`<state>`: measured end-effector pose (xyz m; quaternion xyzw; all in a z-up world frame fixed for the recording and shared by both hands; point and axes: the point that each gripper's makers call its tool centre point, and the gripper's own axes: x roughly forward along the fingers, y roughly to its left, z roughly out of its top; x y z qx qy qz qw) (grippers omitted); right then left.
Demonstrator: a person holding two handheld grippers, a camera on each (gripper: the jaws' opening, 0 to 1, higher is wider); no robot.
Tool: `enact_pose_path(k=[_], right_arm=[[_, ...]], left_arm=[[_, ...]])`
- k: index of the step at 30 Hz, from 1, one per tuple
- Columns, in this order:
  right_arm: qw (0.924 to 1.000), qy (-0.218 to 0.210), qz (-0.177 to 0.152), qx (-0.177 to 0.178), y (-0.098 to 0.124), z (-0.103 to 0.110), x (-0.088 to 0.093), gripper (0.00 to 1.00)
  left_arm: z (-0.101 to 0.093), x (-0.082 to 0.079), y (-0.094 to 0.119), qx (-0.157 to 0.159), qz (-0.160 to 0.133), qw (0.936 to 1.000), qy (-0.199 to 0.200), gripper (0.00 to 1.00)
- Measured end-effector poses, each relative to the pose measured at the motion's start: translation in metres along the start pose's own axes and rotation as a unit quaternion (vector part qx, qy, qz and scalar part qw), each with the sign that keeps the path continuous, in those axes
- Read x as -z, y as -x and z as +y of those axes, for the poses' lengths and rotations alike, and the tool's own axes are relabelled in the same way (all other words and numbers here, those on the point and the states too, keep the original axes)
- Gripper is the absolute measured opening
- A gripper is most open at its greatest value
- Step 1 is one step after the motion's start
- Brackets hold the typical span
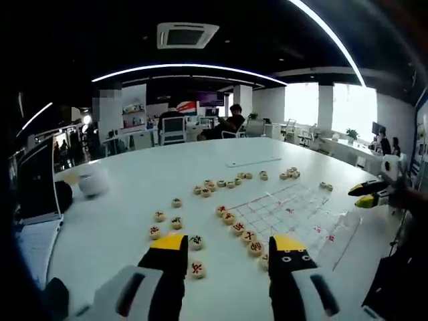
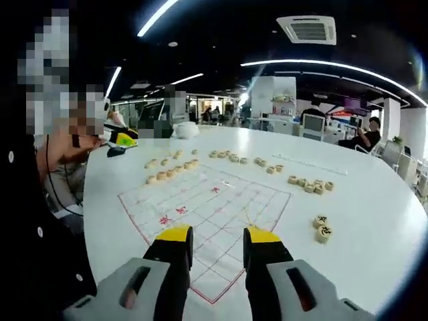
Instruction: Pick up the chess pieces one by one and place each piece onto its starting position on the chessboard, setting the pieces on their correct points until all the chess pieces are arranged in the starting layout
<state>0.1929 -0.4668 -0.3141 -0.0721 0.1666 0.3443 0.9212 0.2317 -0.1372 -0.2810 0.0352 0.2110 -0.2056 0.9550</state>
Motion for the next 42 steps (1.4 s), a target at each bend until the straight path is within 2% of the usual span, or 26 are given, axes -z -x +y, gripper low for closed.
enact_pose_path(k=[3,6,9,13,14,16,19,21,23,25,29,31,34,35,42], right_arm=[[1.0,0.001,0.003,0.0,0.0,0.003,0.001,0.31],[1.0,0.002,0.004,-0.001,0.002,0.004,0.001,0.31],[1.0,-0.003,0.002,-0.001,0.006,0.005,0.003,0.31],[1.0,-0.007,0.001,0.004,0.012,0.004,0.006,0.31],[0.9999,-0.009,0.002,0.007,0.014,0.003,0.008,0.31],[0.9999,-0.013,0.001,0.012,0.019,0.001,0.01,0.31],[0.9997,-0.019,0.001,0.018,0.025,-0.001,0.013,0.31],[0.9995,-0.021,0.001,0.023,0.029,-0.002,0.016,0.31],[0.9994,-0.021,0.002,0.027,0.034,-0.003,0.018,0.31],[0.9991,-0.023,0.002,0.036,0.041,-0.007,0.02,0.31],[0.9978,-0.034,0.001,0.057,0.053,-0.015,0.026,0.3],[0.9971,-0.041,0.0,0.064,0.057,-0.018,0.029,0.3],[0.996,-0.05,0.002,0.074,0.063,-0.021,0.034,0.3],[0.9956,-0.055,0.001,0.075,0.064,-0.021,0.035,0.3],[0.9942,-0.068,-0.003,0.084,0.066,-0.027,0.036,0.3]], left_arm=[[0.002,-0.008,-0.016,0.013,0.006,0.9999,0.005,0.53],[0.002,-0.016,-0.035,0.027,0.029,0.9991,-0.015,0.51],[0.0,-0.03,-0.055,0.05,0.039,0.9975,-0.032,0.5],[-0.001,-0.039,-0.089,0.097,0.084,0.9912,-0.034,0.49],[0.003,-0.041,-0.101,0.097,0.101,0.9893,-0.041,0.48],[0.008,-0.045,-0.12,0.097,0.117,0.9866,-0.06,0.46],[0.012,-0.053,-0.15,0.099,0.135,0.9836,-0.067,0.42],[0.015,-0.054,-0.166,0.095,0.153,0.9796,-0.09,0.38],[0.015,-0.053,-0.187,0.094,0.165,0.9727,-0.133,0.36],[0.01,-0.047,-0.207,0.104,0.196,0.9661,-0.131,0.36],[0.005,-0.051,-0.233,0.107,0.213,0.9632,-0.124,0.34],[0.0,-0.047,-0.235,0.1,0.222,0.9618,-0.126,0.33],[0.012,-0.046,-0.251,0.087,0.24,0.9569,-0.139,0.31],[0.016,-0.045,-0.253,0.08,0.249,0.9533,-0.151,0.31],[0.018,-0.04,-0.267,0.092,0.258,0.9527,-0.133,0.27]])
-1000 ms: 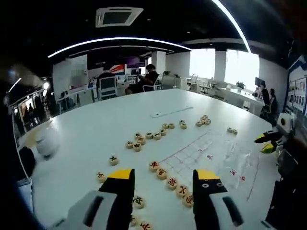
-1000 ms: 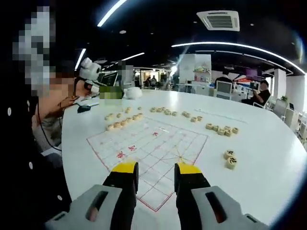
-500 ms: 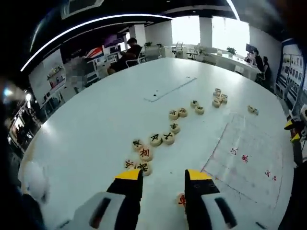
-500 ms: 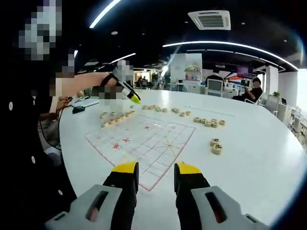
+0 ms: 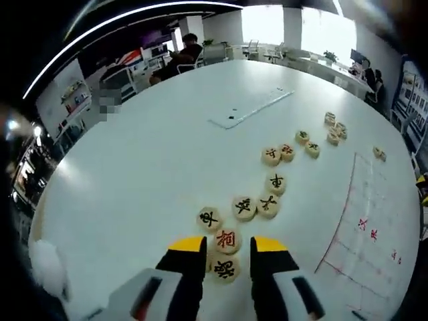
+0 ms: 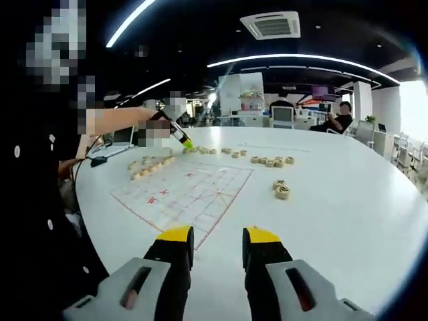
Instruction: Pick up the chess pieces one by one and place each piece onto its starting position on the chessboard, setting the pieces on their correct points until all the chess pieces are arranged in the starting layout
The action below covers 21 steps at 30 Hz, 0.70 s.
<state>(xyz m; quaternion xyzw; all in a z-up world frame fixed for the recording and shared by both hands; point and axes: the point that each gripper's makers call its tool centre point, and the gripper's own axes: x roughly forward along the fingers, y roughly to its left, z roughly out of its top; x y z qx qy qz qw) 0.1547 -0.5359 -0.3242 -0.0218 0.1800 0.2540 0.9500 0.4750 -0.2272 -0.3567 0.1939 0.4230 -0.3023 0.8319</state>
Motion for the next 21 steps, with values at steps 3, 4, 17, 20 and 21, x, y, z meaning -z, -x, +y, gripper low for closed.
enact_pose_path(k=[3,4,17,20,21], right_arm=[[1.0,0.0,0.0,0.0,-0.001,0.0,-0.001,0.3],[1.0,0.0,0.0,0.0,-0.001,0.0,-0.001,0.3],[1.0,0.003,0.001,0.0,-0.002,0.004,-0.002,0.29],[1.0,0.007,-0.001,-0.005,-0.004,0.007,-0.004,0.29],[0.9999,0.008,-0.002,-0.008,-0.004,0.007,-0.004,0.29]], left_arm=[[0.001,0.005,-0.005,-0.001,0.009,1.0,-0.003,0.26],[0.001,0.006,-0.005,-0.001,0.01,0.9999,-0.002,0.26],[-0.005,0.004,0.004,0.003,-0.007,0.9999,0.013,0.2],[-0.01,-0.008,0.022,-0.001,-0.046,0.9989,-0.009,0.2],[-0.015,-0.008,0.03,0.0,-0.051,0.9986,-0.011,0.2]])
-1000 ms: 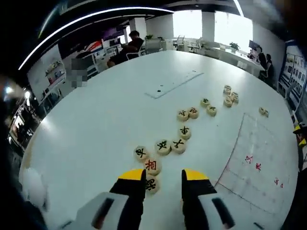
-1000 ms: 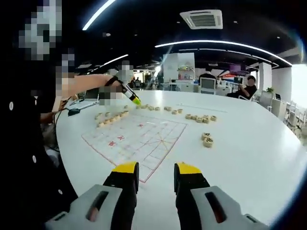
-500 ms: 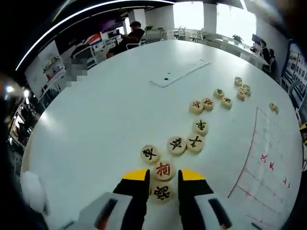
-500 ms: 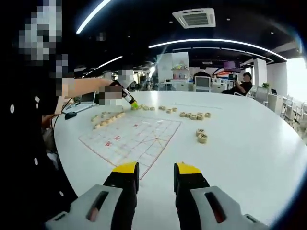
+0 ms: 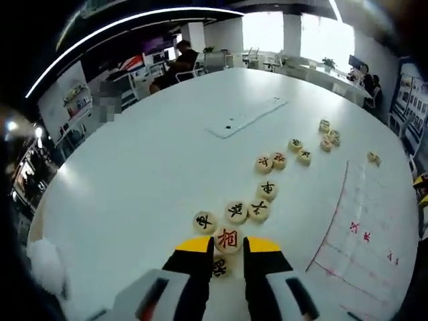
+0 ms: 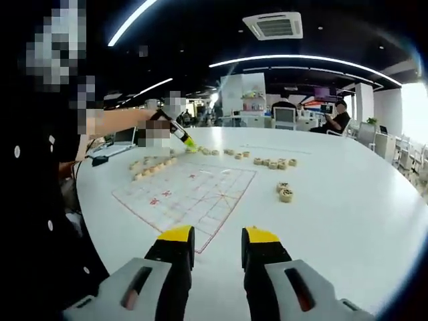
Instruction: Pick up the chess pieces one by one and place each piece onto its starting position on the chessboard, setting the pieces on their correct points until all the chess pieces are arranged in the starting layout
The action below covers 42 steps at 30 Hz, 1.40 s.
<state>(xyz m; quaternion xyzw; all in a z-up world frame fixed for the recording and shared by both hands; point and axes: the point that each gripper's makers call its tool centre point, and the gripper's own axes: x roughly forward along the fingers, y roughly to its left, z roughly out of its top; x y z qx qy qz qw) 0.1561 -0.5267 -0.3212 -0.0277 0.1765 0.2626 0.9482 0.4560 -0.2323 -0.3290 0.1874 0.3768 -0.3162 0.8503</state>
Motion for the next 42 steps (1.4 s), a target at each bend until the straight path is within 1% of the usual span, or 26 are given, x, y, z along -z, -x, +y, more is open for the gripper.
enact_pose_path(k=[5,6,7,10,12,14,15,17,19,20,22,23,25,26,30,31,35,36,37,42], right_arm=[[0.9998,0.012,-0.009,-0.016,-0.007,0.003,-0.007,0.29],[0.9996,0.016,-0.01,-0.02,-0.009,0.005,-0.009,0.29],[0.9994,0.02,-0.012,-0.025,-0.011,0.006,-0.011,0.29],[0.9985,0.031,-0.018,-0.04,-0.016,0.011,-0.018,0.29],[0.9977,0.041,-0.02,-0.05,-0.02,0.014,-0.022,0.29],[0.9966,0.052,-0.022,-0.06,-0.023,0.017,-0.025,0.29],[0.996,0.056,-0.023,-0.066,-0.025,0.019,-0.026,0.29],[0.995,0.059,-0.024,-0.077,-0.029,0.022,-0.028,0.29],[0.9939,0.065,-0.024,-0.086,-0.032,0.026,-0.028,0.29],[0.9935,0.067,-0.024,-0.089,-0.033,0.027,-0.029,0.29],[0.9924,0.07,-0.025,-0.098,-0.035,0.03,-0.03,0.29],[0.9921,0.071,-0.025,-0.1,-0.036,0.031,-0.031,0.29],[0.9909,0.075,-0.026,-0.109,-0.037,0.034,-0.032,0.28],[0.9905,0.077,-0.026,-0.111,-0.038,0.035,-0.032,0.28],[0.9899,0.079,-0.024,-0.115,-0.038,0.037,-0.032,0.28],[0.99,0.079,-0.023,-0.115,-0.038,0.038,-0.031,0.28],[0.991,0.073,-0.021,-0.11,-0.036,0.037,-0.029,0.28],[0.9911,0.072,-0.021,-0.11,-0.036,0.037,-0.029,0.28],[0.9914,0.071,-0.018,-0.108,-0.036,0.037,-0.027,0.28],[0.9917,0.073,-0.008,-0.106,-0.036,0.038,-0.024,0.28]], left_arm=[[-0.022,0.005,0.04,-0.001,-0.023,0.9997,0.004,0.2],[-0.027,0.005,0.051,-0.007,-0.039,0.9992,0.002,0.2],[-0.029,0.007,0.056,-0.012,-0.044,0.999,0.004,0.2],[-0.043,0.015,0.081,-0.02,-0.068,0.9973,0.019,0.2],[-0.051,0.025,0.096,-0.034,-0.08,0.9958,0.027,0.2],[-0.053,0.034,0.112,-0.075,-0.093,0.9926,0.018,0.2],[-0.059,0.043,0.121,-0.09,-0.1,0.9906,0.022,0.2],[-0.07,0.056,0.131,-0.1,-0.111,0.9878,0.044,0.2],[-0.077,0.067,0.134,-0.1,-0.112,0.9871,0.056,0.2],[-0.082,0.076,0.136,-0.101,-0.117,0.985,0.077,0.2],[-0.094,0.09,0.141,-0.099,-0.116,0.9844,0.087,0.2],[-0.098,0.094,0.142,-0.1,-0.117,0.9834,0.096,0.2],[-0.111,0.11,0.145,-0.1,-0.116,0.9816,0.114,0.2],[-0.116,0.115,0.145,-0.099,-0.116,0.9811,0.119,0.2],[-0.137,0.128,0.145,-0.103,-0.119,0.9793,0.127,0.2],[-0.146,0.134,0.142,-0.103,-0.115,0.9794,0.13,0.2],[-0.162,0.15,0.133,-0.093,-0.096,0.9807,0.142,0.2],[-0.163,0.151,0.132,-0.091,-0.094,0.981,0.143,0.2],[-0.166,0.156,0.128,-0.088,-0.085,0.9817,0.146,0.2],[-0.167,0.166,0.122,-0.092,-0.064,0.9826,0.148,0.2]])
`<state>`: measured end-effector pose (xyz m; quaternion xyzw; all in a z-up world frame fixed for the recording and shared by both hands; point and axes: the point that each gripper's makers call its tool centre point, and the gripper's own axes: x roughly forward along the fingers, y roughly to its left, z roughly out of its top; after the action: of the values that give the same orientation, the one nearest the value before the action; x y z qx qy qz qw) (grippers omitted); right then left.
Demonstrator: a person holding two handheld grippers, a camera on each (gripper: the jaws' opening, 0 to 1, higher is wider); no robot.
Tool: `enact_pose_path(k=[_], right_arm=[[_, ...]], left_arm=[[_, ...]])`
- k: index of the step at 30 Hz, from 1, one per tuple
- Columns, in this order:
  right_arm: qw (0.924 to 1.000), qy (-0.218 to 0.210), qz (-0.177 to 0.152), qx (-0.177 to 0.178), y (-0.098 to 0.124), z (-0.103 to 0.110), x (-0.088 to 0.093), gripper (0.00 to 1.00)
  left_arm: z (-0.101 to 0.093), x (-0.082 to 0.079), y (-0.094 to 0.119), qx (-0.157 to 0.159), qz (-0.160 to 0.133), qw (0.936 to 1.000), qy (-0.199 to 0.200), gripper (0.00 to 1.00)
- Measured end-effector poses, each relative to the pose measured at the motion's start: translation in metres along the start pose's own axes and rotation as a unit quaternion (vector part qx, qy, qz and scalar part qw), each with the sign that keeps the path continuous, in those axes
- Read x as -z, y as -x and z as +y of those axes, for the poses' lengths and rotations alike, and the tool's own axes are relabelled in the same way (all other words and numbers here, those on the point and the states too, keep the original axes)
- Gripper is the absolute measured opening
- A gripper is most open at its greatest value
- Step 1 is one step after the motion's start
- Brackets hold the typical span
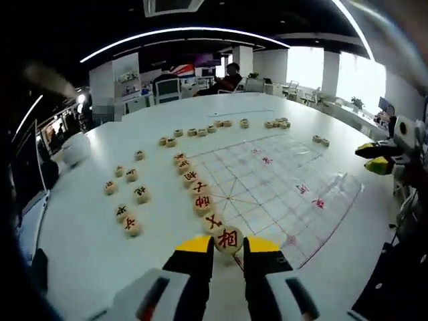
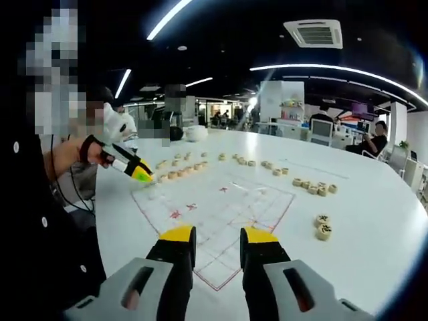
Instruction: Pick up the chess pieces one by one and place each piece onto its starting position on the chessboard, setting the pieces on their correct points until all the chess pieces are arranged in the starting layout
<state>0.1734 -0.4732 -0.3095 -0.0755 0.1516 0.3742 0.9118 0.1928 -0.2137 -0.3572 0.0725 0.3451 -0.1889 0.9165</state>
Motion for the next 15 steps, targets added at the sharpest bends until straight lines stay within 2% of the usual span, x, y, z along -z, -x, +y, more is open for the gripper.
enact_pose_path(k=[5,15], right_arm=[[1.0,0.003,0.005,0.001,-0.0012,0.0008,-0.0017,0.27],[0.9998,0.006,0.019,0.0,-0.0036,0.0055,0.0016,0.27]], left_arm=[[-0.0005,0.0083,-0.0041,0.002,0.012,0.9999,0.0,0.2],[0.0023,0.0073,-0.006,0.001,0.007,1.0,-0.001,0.2]])
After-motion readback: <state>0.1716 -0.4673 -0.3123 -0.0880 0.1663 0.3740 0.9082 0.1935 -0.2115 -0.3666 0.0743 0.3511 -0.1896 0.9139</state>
